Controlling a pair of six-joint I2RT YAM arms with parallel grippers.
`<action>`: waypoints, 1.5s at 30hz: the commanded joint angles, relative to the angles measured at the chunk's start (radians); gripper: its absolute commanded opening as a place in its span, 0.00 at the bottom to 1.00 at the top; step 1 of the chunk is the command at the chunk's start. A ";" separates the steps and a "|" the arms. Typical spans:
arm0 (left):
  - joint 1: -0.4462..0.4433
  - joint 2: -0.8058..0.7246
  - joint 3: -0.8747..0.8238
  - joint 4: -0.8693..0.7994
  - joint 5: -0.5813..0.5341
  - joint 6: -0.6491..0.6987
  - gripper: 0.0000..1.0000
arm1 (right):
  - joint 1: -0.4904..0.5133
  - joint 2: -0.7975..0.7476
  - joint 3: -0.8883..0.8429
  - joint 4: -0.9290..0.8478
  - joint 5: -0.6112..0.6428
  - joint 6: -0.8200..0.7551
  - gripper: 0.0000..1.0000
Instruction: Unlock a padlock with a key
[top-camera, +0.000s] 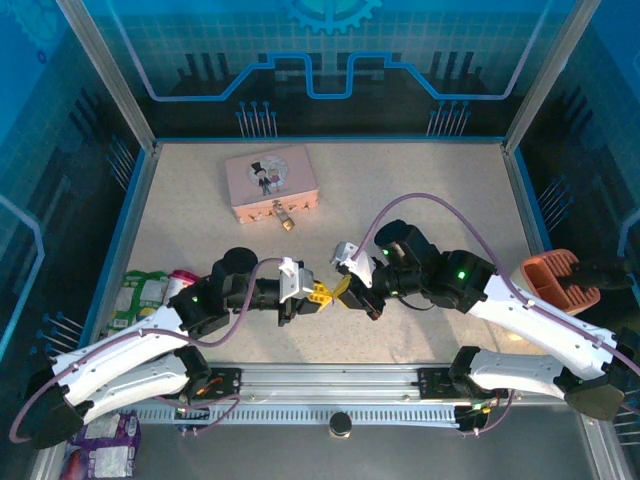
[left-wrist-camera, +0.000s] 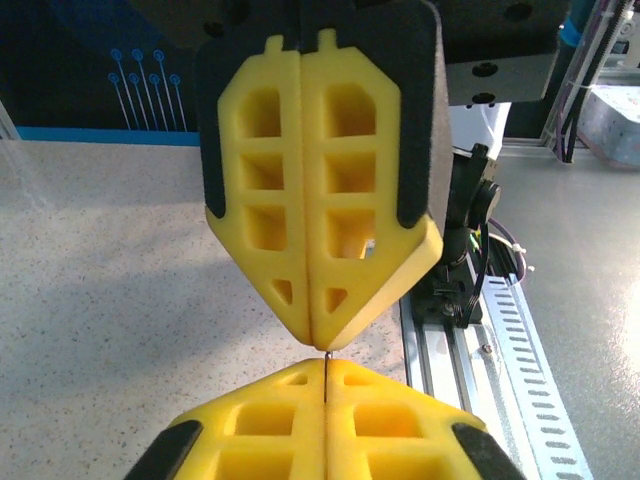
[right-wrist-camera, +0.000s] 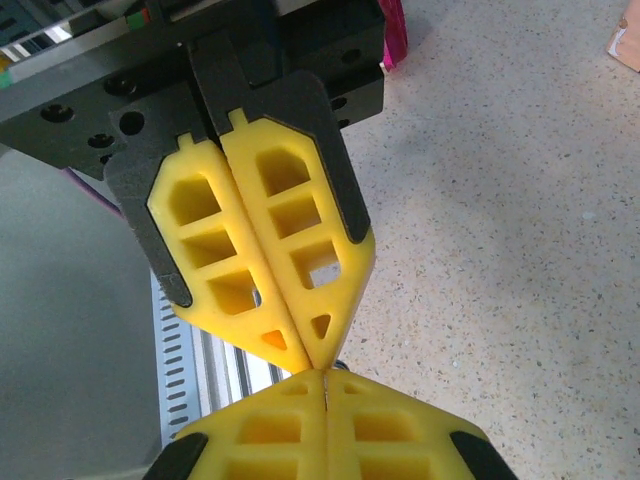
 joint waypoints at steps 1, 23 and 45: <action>0.002 0.005 -0.022 0.042 0.066 0.031 0.06 | 0.012 -0.008 0.031 0.008 0.025 -0.006 0.00; 0.001 0.058 0.008 0.050 0.040 -0.051 0.00 | 0.022 -0.017 0.014 0.046 0.084 0.008 0.00; 0.001 0.061 -0.187 0.660 -0.414 -0.640 0.00 | -0.195 -0.182 -0.279 0.610 -0.054 0.414 0.53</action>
